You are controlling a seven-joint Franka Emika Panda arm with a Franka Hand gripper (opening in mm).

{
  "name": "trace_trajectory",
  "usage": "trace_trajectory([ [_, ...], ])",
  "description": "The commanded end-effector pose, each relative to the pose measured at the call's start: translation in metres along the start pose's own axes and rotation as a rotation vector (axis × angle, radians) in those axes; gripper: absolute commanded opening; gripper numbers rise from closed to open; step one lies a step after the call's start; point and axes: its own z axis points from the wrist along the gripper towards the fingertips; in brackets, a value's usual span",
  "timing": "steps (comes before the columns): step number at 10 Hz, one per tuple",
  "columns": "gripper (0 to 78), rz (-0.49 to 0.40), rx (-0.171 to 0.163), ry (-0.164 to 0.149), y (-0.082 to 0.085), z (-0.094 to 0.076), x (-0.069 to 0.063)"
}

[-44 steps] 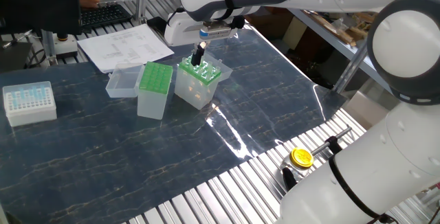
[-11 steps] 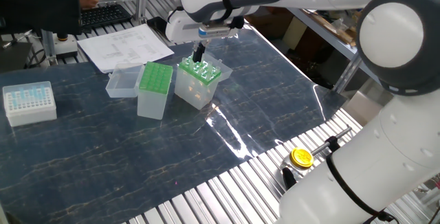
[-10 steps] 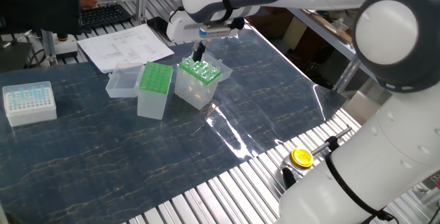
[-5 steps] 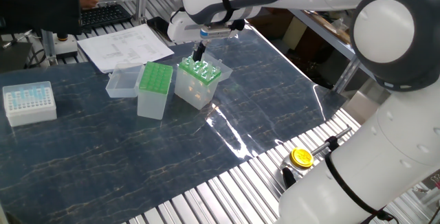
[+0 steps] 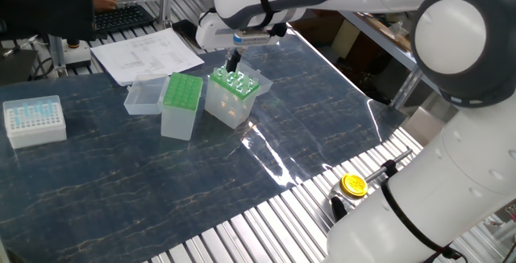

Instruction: Transfer all large pipette tips from one holder to another

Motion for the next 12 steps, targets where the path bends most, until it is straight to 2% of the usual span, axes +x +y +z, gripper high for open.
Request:
trace_trajectory([
  [1, 0.0, 0.169, 0.005, -0.005, 0.000, -0.002, -0.001],
  [3, 0.0, 0.217, 0.004, 0.020, 0.000, -0.002, -0.001],
  [4, 0.0, 0.215, 0.002, 0.021, 0.000, -0.002, -0.001],
  [8, 0.0, 0.202, 0.001, 0.017, 0.000, -0.001, 0.000],
  [12, 0.0, 0.185, -0.008, -0.002, -0.014, 0.019, -0.011],
])
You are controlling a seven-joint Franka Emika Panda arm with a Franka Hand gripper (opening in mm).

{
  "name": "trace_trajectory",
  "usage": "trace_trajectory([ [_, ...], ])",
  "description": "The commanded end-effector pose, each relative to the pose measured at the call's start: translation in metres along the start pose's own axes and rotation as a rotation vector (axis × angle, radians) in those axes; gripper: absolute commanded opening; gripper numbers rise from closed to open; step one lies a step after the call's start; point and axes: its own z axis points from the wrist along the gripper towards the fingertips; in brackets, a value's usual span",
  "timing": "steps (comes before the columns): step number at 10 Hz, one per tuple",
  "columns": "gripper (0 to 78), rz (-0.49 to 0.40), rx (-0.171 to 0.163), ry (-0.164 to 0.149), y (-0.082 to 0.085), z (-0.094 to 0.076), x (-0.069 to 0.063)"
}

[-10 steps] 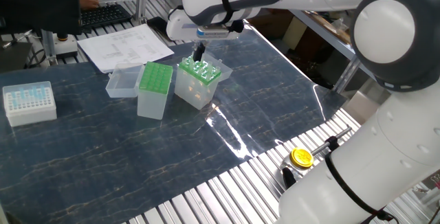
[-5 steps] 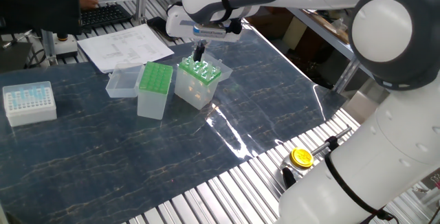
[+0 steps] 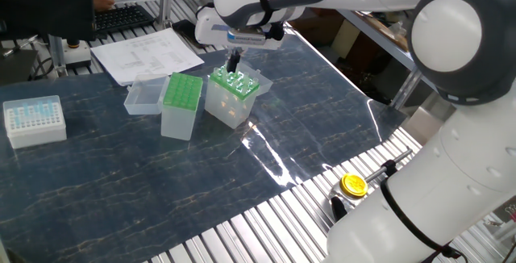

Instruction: Transfer all large pipette tips from one holder to another

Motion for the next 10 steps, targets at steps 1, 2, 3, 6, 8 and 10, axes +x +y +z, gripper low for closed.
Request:
trace_trajectory([
  [1, 0.0, -0.021, -0.005, -0.009, -0.011, 0.015, -0.010],
  [2, 0.0, -0.016, -0.002, -0.009, -0.013, 0.016, -0.009],
  [3, 0.0, -0.014, -0.003, -0.009, -0.016, 0.019, -0.007],
  [6, 0.0, -0.051, -0.008, -0.013, -0.030, 0.030, -0.006],
  [8, 0.0, -0.059, -0.005, -0.013, -0.035, 0.033, -0.007],
  [10, 0.0, -0.066, -0.004, -0.013, -0.040, 0.036, -0.005],
])
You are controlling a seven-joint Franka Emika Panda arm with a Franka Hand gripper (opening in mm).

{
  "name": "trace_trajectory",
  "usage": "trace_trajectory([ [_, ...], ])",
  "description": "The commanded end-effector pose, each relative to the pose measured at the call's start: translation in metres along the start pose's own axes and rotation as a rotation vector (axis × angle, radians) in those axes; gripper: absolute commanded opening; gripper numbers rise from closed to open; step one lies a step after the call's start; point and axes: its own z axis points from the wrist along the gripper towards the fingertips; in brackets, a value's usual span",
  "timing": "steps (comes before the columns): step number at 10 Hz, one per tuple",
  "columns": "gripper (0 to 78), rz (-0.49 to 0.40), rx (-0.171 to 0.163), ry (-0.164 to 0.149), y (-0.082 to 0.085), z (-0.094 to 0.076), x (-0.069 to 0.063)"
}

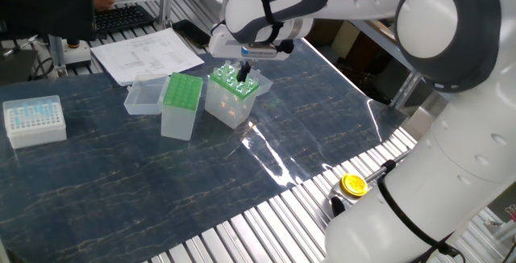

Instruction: Transfer all large pipette tips from one holder to another

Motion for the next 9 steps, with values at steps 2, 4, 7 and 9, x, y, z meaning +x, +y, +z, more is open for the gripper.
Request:
trace_trajectory([
  [2, 0.0, -0.022, -0.001, -0.004, -0.011, 0.006, 0.004],
  [4, 0.0, -0.032, -0.002, -0.005, -0.016, 0.009, 0.004],
  [7, 0.0, -0.041, -0.008, -0.009, -0.022, 0.015, 0.000],
  [9, 0.0, -0.037, -0.009, -0.008, -0.022, 0.015, 0.000],
])
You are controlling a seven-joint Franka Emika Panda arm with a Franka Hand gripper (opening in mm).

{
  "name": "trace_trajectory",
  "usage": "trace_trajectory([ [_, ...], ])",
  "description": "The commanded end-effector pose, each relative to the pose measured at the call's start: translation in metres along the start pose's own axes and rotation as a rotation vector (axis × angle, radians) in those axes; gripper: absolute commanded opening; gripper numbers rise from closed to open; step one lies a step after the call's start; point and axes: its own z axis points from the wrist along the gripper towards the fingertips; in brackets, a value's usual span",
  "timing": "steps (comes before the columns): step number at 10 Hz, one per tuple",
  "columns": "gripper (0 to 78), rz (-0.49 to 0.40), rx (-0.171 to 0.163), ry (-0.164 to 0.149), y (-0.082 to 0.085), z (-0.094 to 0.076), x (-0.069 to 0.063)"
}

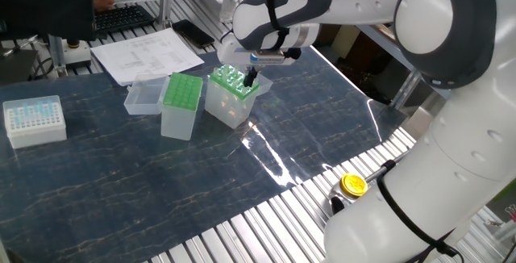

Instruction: Transfer all large pipette tips from one holder to another

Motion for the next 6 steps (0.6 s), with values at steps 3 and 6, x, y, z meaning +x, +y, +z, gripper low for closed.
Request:
trace_trajectory([
  [3, 0.0, 0.018, -0.001, -0.001, 0.0001, -0.0014, -0.0008],
  [6, 77.5, 0.018, -0.001, -0.001, 0.0001, -0.0014, -0.0008],
])
